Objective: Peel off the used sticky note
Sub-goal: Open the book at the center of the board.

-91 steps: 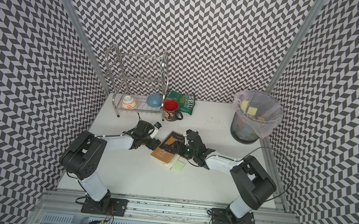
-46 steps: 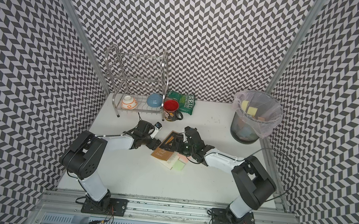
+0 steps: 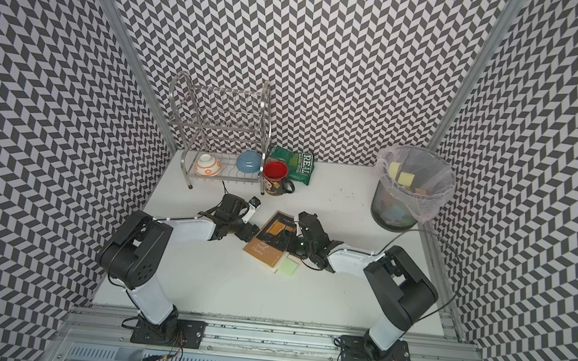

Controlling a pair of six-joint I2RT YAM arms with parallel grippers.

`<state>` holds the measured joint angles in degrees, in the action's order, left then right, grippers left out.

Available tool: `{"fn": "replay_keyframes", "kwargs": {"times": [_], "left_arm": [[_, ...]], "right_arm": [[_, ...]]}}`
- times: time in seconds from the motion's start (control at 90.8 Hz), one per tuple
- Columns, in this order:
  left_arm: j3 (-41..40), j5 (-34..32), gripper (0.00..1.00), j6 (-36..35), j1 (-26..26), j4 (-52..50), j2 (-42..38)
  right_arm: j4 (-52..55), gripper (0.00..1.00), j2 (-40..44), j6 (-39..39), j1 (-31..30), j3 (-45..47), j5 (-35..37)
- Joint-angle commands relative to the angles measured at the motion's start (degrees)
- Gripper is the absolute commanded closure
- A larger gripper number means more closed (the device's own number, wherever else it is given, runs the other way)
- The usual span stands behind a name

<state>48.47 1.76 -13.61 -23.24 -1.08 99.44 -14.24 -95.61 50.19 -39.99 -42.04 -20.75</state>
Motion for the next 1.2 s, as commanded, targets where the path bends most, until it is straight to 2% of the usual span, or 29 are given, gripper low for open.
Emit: {"fn": "replay_keyframes", "kwargs": {"times": [0.0,0.286,0.352,0.485,0.551,0.639,0.738,0.848,0.947,1.046,1.19], "left_arm": [[-0.6,0.2,0.17,-1.2,-0.7,-4.1,2.3],[-0.8,0.7,0.17,-1.5,-0.7,-3.9,1.8],[-1.3,1.0,0.17,-1.6,-0.7,-3.8,1.1],[-1.6,2.6,0.16,-3.5,-0.7,-5.8,-4.0],[-1.9,4.4,0.13,-5.8,-0.7,-7.7,-8.9],[-2.7,8.2,0.07,-9.5,-1.3,-11.5,-16.4],[-4.8,11.2,0.0,-15.5,-4.6,-15.6,-23.6],[-10.0,6.0,0.0,-18.4,-12.8,-14.0,-29.9],[-13.7,0.0,0.0,-17.5,-19.3,-9.1,-31.1],[-15.2,-4.6,0.0,-16.1,-22.8,-4.8,-29.4],[-16.8,-10.7,0.0,-15.4,-24.8,1.7,-26.9]], "right_arm": [[-11.2,0.22,-0.7,3.2,0.2,2.6,-2.4],[-19.3,0.3,-0.5,6.3,1.2,4.8,-4.2],[-19.4,0.37,-0.9,6.3,1.6,4.4,-4.0],[-18.9,0.62,-1.8,6.6,2.7,3.4,-4.9],[-18.1,0.65,-1.4,6.7,2.9,2.9,-5.1],[-16.5,0.78,-0.9,6.7,2.9,2.2,-5.0],[-15.6,0.84,-0.8,6.5,2.9,1.6,-5.0],[-15.2,0.84,-1.0,6.8,2.8,0.9,-5.4],[-15.0,0.84,-1.1,6.9,2.9,0.5,-5.6],[-14.9,0.84,-1.2,7.5,2.9,0.4,-5.8],[-14.6,0.84,-1.1,7.9,2.9,0.1,-6.1]]}}
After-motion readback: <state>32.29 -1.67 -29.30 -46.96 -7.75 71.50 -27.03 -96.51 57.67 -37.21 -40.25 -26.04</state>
